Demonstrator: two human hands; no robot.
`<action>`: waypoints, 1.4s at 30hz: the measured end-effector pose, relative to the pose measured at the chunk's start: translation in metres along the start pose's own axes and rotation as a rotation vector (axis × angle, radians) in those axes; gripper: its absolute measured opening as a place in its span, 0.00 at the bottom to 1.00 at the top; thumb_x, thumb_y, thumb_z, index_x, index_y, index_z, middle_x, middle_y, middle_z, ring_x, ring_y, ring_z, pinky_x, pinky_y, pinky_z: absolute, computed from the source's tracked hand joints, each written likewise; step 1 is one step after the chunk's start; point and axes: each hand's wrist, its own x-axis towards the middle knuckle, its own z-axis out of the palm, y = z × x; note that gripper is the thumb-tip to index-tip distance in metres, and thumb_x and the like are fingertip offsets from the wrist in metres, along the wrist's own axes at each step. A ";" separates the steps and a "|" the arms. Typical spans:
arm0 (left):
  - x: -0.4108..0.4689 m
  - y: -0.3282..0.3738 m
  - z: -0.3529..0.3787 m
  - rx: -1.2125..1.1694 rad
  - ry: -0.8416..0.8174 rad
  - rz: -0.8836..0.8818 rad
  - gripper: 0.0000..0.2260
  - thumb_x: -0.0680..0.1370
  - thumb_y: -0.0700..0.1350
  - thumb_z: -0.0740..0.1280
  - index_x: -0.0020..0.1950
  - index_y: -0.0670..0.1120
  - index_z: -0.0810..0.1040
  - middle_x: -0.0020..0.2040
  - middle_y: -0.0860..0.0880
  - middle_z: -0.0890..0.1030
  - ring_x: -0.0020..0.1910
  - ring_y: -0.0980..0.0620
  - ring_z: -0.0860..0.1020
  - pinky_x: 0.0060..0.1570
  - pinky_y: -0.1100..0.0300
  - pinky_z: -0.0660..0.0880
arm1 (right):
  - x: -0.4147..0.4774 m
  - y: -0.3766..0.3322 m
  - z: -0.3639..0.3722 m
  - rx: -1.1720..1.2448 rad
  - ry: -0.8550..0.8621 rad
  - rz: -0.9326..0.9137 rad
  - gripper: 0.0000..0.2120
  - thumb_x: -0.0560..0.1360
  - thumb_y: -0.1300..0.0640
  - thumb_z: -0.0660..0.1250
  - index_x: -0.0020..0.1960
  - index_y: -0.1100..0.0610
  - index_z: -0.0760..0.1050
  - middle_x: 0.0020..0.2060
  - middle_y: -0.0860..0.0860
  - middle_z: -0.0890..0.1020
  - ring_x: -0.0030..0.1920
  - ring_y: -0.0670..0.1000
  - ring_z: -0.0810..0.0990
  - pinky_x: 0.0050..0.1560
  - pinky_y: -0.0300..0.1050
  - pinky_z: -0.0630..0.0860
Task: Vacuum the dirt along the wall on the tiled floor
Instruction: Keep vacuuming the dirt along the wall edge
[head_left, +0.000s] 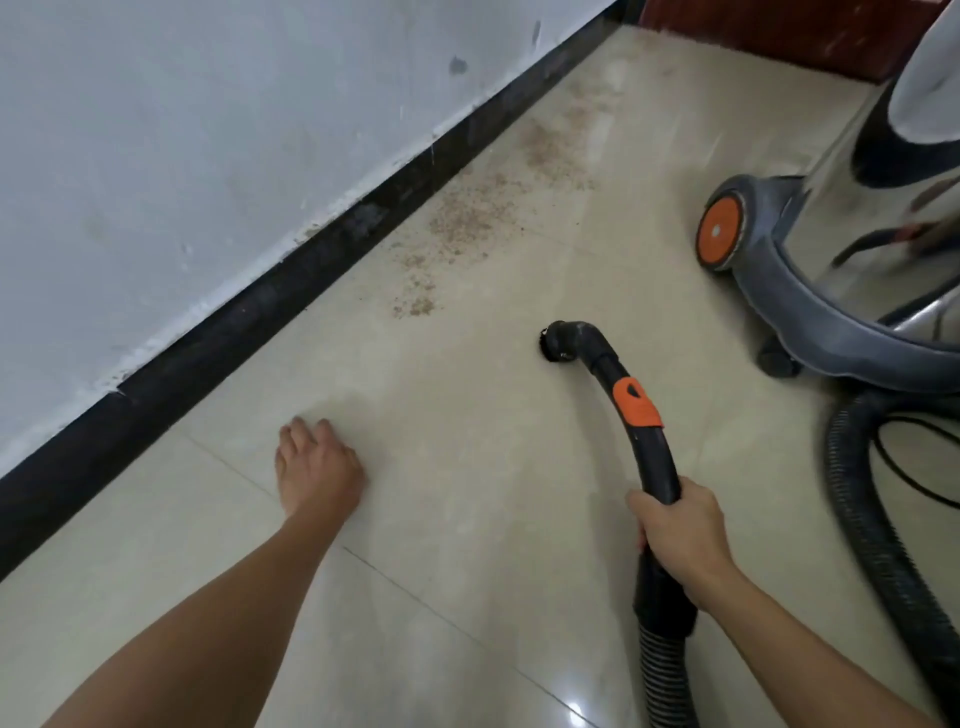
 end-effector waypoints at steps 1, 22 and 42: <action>0.002 0.001 0.000 -0.009 0.006 -0.004 0.18 0.79 0.44 0.56 0.67 0.38 0.67 0.72 0.35 0.63 0.72 0.37 0.59 0.72 0.45 0.57 | -0.002 -0.005 0.008 -0.030 -0.033 -0.028 0.06 0.70 0.62 0.69 0.38 0.64 0.74 0.25 0.59 0.79 0.24 0.55 0.77 0.26 0.44 0.74; -0.004 -0.006 0.028 -0.044 0.120 -0.018 0.29 0.79 0.52 0.43 0.78 0.43 0.56 0.79 0.40 0.50 0.78 0.43 0.46 0.76 0.50 0.42 | 0.037 -0.110 0.125 -0.190 -0.232 -0.225 0.04 0.71 0.60 0.70 0.42 0.59 0.75 0.28 0.55 0.80 0.22 0.48 0.76 0.22 0.37 0.68; -0.004 -0.006 0.028 -0.011 0.141 -0.007 0.27 0.80 0.52 0.48 0.76 0.42 0.63 0.78 0.38 0.56 0.78 0.41 0.53 0.75 0.50 0.46 | 0.064 -0.169 0.194 -0.093 -0.373 -0.237 0.06 0.70 0.59 0.69 0.45 0.61 0.76 0.30 0.57 0.81 0.22 0.49 0.77 0.27 0.42 0.73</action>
